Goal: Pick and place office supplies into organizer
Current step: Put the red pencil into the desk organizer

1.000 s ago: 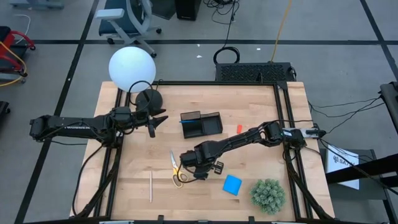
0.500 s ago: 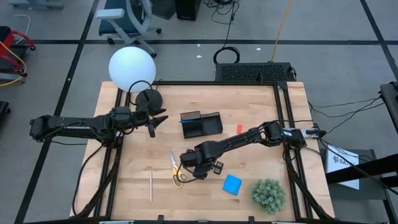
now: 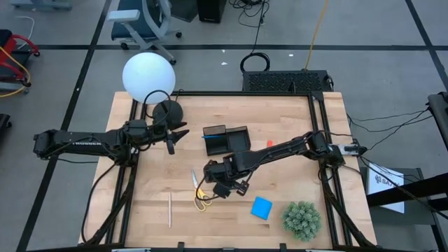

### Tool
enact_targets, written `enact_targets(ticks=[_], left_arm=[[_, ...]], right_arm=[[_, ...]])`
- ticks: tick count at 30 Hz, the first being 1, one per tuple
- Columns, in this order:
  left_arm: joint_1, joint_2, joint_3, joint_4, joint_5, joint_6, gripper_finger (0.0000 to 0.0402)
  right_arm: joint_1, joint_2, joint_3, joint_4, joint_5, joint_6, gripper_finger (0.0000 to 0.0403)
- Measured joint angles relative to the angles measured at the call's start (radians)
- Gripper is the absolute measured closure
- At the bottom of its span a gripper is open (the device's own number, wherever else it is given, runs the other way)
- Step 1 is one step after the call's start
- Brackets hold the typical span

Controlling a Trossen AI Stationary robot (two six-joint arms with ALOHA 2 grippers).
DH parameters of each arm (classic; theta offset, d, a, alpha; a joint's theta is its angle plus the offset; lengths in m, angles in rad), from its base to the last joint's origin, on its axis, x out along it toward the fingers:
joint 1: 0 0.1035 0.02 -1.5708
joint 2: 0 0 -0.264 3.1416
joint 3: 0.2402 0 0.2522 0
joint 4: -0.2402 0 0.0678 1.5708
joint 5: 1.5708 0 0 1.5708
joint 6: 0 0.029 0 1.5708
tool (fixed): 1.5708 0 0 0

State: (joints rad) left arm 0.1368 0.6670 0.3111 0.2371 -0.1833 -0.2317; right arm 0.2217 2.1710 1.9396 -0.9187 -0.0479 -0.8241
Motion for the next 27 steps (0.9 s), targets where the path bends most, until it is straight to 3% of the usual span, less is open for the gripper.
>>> enact_targets(ticks=[27], left_arm=[[-0.002, -0.001, 0.000, 0.029, 0.048, 0.017, 0.0227]], right_arm=[[-0.038, -0.171, 0.000, 0.133, 0.050, 0.203, 0.0385]])
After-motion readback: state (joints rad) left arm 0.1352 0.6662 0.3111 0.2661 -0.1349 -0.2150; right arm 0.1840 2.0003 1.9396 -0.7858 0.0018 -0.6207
